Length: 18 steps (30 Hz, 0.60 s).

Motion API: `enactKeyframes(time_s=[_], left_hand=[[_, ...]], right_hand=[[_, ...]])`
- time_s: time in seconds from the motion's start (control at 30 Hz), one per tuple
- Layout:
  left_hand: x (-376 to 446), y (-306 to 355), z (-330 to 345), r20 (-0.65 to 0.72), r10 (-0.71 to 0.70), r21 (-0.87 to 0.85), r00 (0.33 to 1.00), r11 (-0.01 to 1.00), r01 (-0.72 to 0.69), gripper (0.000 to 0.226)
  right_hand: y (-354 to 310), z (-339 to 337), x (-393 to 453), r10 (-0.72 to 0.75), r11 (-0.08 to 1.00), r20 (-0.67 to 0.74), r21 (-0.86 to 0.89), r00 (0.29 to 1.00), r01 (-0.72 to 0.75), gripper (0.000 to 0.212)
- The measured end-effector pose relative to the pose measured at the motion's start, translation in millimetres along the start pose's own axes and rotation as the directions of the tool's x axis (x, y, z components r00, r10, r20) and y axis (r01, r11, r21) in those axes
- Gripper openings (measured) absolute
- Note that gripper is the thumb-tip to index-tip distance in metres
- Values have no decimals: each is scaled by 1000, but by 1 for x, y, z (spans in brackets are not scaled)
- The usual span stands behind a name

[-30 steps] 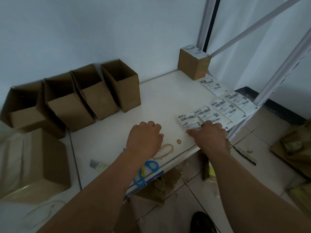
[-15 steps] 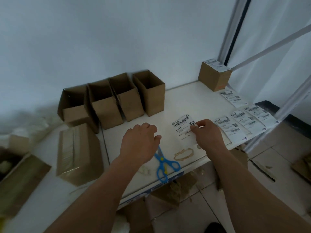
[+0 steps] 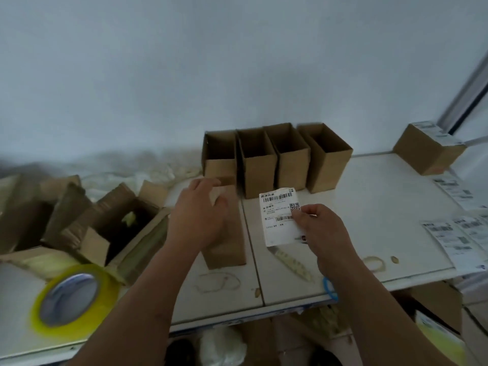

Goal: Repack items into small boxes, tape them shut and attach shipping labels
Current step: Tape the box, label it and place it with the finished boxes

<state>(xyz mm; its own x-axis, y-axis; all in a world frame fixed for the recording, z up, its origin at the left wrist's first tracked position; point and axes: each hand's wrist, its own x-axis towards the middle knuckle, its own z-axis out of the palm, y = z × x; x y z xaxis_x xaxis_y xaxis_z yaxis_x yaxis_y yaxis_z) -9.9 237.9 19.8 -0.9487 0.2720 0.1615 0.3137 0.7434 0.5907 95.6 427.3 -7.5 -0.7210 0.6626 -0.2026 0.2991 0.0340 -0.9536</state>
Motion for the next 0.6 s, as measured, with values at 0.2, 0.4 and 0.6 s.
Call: enactKeyframes(time_s=[0.2, 0.4, 0.6], left_hand=[[5, -28, -2, 146, -411, -468, 900, 773, 429, 46], [6, -25, 4, 231, -422, -613, 877, 636, 468, 41], [6, -26, 8, 334, -483, -722, 809, 421, 549, 42]], right_hand=[[-17, 57, -9, 26, 987, 116, 153, 993, -43, 9], [-19, 83, -14, -1, 988, 125, 150, 992, -18, 5], [-22, 101, -15, -39, 996, 86, 84, 996, 31, 2]])
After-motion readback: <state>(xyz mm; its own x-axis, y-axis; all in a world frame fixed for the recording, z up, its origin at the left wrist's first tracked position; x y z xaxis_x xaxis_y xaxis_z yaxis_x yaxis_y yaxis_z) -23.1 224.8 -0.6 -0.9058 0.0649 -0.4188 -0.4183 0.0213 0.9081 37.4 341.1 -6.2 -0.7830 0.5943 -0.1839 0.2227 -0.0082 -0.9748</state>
